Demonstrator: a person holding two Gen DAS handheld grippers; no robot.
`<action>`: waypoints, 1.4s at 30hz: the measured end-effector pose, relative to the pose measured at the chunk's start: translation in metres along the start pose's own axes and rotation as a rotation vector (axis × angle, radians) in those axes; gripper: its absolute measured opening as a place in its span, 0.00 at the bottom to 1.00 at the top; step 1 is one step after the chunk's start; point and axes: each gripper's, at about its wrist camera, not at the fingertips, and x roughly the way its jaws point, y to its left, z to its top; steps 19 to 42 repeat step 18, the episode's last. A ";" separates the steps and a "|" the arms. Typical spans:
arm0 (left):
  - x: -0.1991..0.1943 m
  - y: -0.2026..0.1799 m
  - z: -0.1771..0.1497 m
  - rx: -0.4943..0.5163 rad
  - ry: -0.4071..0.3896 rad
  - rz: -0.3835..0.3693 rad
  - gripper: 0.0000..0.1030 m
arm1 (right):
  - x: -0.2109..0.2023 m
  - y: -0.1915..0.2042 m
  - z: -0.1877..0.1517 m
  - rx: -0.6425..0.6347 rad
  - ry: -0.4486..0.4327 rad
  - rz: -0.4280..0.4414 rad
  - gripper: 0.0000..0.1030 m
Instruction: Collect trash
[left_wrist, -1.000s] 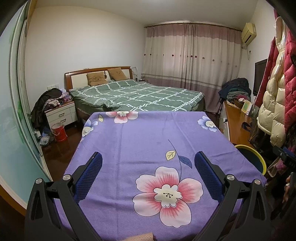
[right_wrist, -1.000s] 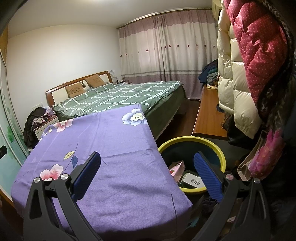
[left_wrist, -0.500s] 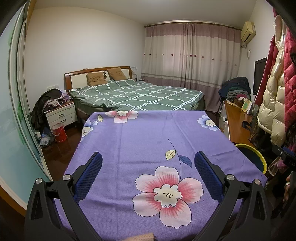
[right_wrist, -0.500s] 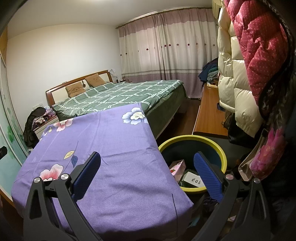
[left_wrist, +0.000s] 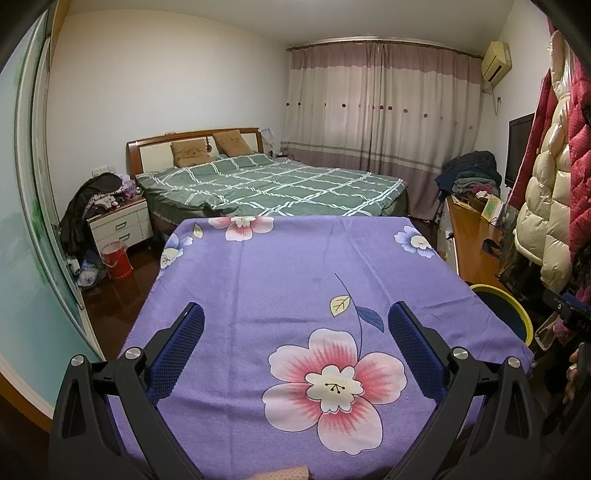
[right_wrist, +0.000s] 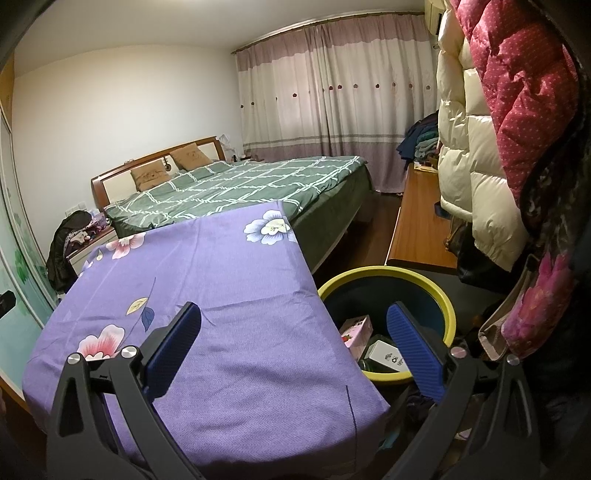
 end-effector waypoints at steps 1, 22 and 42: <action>0.002 0.001 0.000 -0.004 0.007 -0.005 0.95 | 0.001 0.000 0.000 -0.001 0.002 0.000 0.93; 0.156 0.056 0.038 -0.036 0.191 0.091 0.95 | 0.120 0.054 0.053 -0.082 0.125 0.113 0.93; 0.156 0.056 0.038 -0.036 0.191 0.091 0.95 | 0.120 0.054 0.053 -0.082 0.125 0.113 0.93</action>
